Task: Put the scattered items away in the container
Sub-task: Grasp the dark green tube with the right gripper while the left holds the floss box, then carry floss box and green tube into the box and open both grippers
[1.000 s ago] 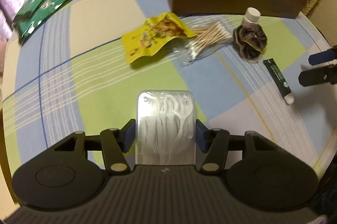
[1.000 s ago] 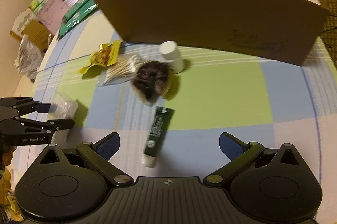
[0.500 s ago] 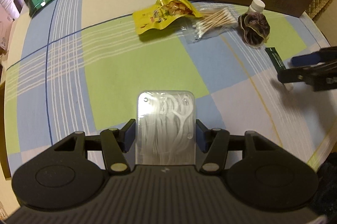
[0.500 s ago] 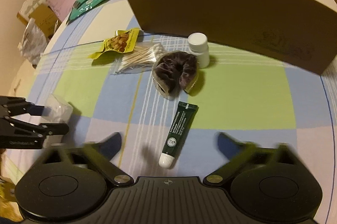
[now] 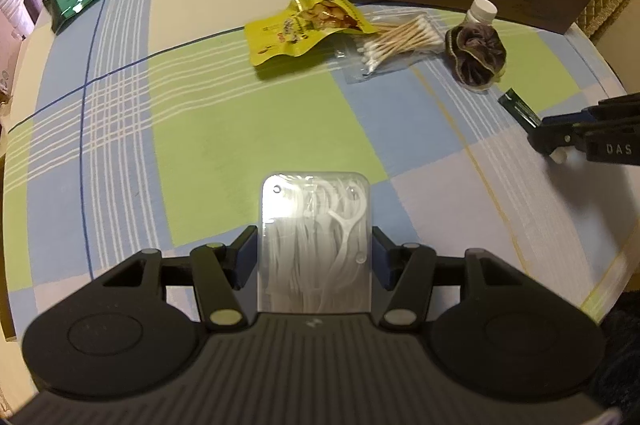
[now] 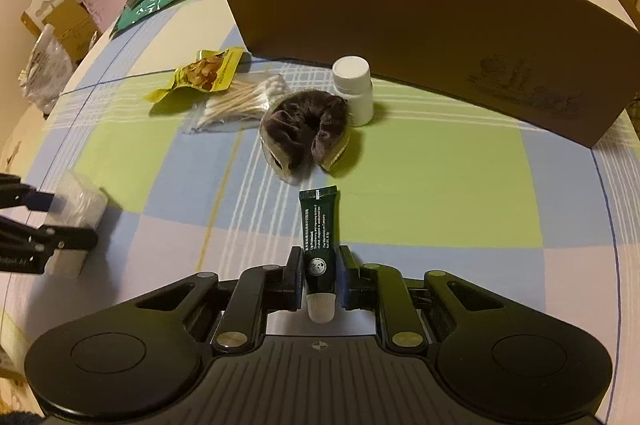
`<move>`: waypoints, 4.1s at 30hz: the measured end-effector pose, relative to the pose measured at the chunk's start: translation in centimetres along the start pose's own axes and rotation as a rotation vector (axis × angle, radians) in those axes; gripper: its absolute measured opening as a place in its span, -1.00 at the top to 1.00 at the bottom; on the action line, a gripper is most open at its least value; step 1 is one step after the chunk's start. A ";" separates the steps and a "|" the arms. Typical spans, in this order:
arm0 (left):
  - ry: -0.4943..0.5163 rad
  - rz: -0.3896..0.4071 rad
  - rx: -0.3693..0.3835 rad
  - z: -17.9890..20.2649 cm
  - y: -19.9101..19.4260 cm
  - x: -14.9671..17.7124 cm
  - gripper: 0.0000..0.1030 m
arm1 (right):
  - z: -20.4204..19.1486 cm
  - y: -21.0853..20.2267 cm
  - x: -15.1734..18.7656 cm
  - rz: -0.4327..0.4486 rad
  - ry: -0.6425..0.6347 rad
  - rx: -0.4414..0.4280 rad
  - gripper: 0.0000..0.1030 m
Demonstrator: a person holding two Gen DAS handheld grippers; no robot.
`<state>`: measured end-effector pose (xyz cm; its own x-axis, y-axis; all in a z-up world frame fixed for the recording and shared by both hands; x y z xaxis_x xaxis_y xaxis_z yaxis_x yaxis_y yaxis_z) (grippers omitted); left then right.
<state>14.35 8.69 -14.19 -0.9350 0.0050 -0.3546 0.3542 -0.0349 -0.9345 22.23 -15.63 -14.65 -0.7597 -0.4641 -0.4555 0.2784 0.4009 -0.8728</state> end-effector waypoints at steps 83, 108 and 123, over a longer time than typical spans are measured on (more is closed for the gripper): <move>0.446 -0.020 0.095 10.2 6.7 -30.1 -0.03 | 17.9 -3.2 -20.4 0.035 -0.008 0.037 0.63; 0.439 -0.089 0.057 10.9 8.4 -29.3 -0.13 | 17.5 0.7 -20.0 -0.127 -0.193 0.145 0.62; 0.424 -0.004 0.089 10.4 6.0 -29.0 -0.52 | 15.1 -0.5 -20.2 -0.124 -0.347 0.117 -0.76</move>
<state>43.44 -2.04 -9.14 -0.8402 0.4144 -0.3498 0.3307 -0.1198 -0.9361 46.32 -18.37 -7.71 -0.5532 -0.7514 -0.3597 0.2768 0.2414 -0.9301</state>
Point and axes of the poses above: each gripper's, at about its wrist camera, not at the fingertips, and y roughly the way its jaws point, z to its right, x to its underside, the point moved 3 cm from there along y, roughly the way its jaws point, and after that the axes turned 1 degree about -y, right-handed, at the moved point
